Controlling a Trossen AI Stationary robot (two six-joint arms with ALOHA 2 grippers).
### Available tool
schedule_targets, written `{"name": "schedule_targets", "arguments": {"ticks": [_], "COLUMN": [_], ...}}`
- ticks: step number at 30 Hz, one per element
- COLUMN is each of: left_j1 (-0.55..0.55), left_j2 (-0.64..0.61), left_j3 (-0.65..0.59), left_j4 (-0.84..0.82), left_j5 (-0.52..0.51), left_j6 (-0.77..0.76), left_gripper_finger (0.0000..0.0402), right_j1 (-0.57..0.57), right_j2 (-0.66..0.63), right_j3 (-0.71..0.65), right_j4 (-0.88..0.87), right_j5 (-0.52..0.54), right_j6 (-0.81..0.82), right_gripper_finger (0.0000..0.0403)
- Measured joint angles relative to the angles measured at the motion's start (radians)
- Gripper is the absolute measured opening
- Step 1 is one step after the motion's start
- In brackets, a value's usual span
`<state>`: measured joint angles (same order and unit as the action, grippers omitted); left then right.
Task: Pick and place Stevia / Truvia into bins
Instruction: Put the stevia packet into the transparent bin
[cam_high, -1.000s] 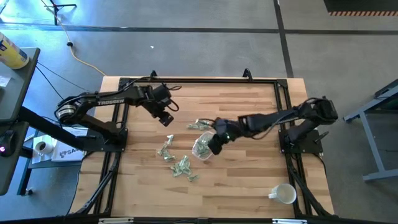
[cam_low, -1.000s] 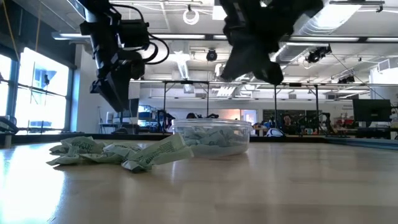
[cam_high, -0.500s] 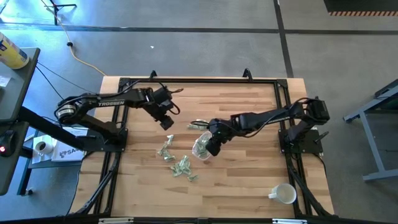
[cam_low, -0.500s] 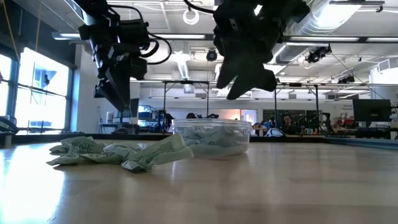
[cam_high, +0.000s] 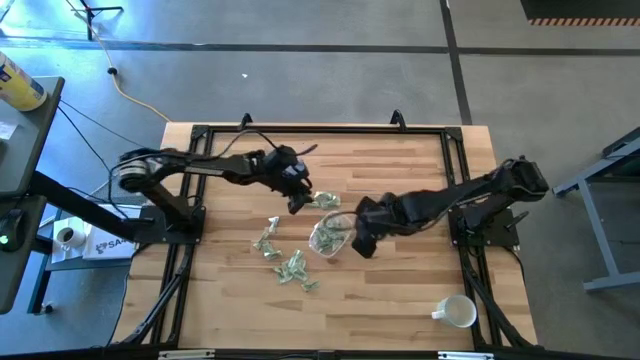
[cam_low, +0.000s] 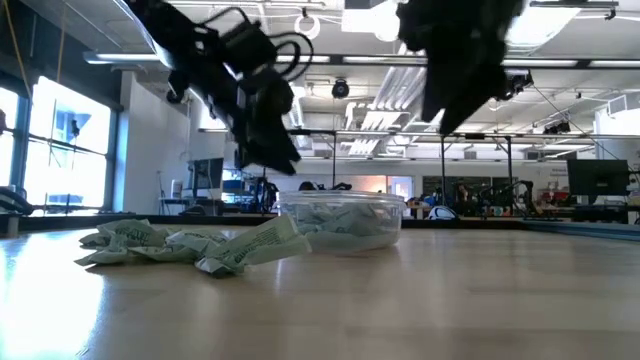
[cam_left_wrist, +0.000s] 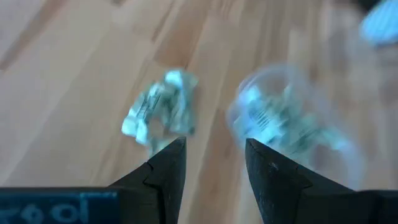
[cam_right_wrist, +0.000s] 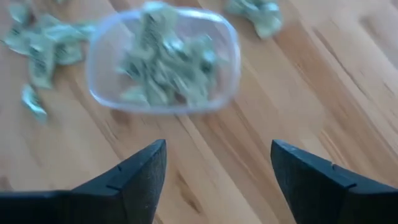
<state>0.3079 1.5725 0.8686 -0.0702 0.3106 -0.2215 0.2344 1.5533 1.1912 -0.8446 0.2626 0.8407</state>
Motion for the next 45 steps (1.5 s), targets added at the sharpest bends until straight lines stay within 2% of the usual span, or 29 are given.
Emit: {"name": "schedule_targets", "arguments": {"ticks": [2,5,10,17,23,26,29,37,40,45], "left_j1": [-0.001,-0.002,0.000,-0.001,-0.001,-0.001,-0.001,0.000,-0.001,-0.003], "left_j2": [0.057,0.136,0.202,0.244,0.297,0.313,0.319,0.319,0.294,0.199], "left_j3": [0.014,0.039,0.092,0.121,0.121,0.121,0.121,0.120,0.119,0.119], "left_j4": [-0.001,-0.001,0.003,0.004,0.034,0.062,0.095,0.110,0.054,-0.060], "left_j5": [-0.015,-0.095,-0.184,-0.190,-0.189,-0.188,-0.194,-0.267,-0.270,-0.245], "left_j6": [0.085,0.189,0.339,0.463,0.479,0.479,0.480,0.479,0.462,0.356], "left_gripper_finger": [0.0198,0.0198,0.0198,0.0198,0.0197,0.0184,0.0150,0.0024,0.0023,0.0047], "right_j1": [0.034,0.079,0.136,0.172,0.172,0.172,0.172,0.172,0.172,0.190], "right_j2": [-0.015,-0.031,-0.033,-0.033,-0.033,-0.033,-0.033,-0.033,-0.033,-0.033], "right_j3": [0.000,0.000,0.000,-0.001,-0.001,-0.001,-0.001,-0.001,-0.001,-0.001], "right_j4": [-0.056,-0.110,-0.157,-0.216,-0.229,-0.230,-0.232,-0.240,-0.245,-0.261], "right_j5": [0.044,0.098,0.123,0.151,0.151,0.151,0.149,0.144,0.151,0.167], "right_j6": [0.068,0.175,0.317,0.416,0.420,0.438,0.446,0.465,0.464,0.444], "right_gripper_finger": [0.0273,0.0271,0.0271,0.0271,0.0271,0.0271,0.0271,0.0271,0.0270,0.0256]}}
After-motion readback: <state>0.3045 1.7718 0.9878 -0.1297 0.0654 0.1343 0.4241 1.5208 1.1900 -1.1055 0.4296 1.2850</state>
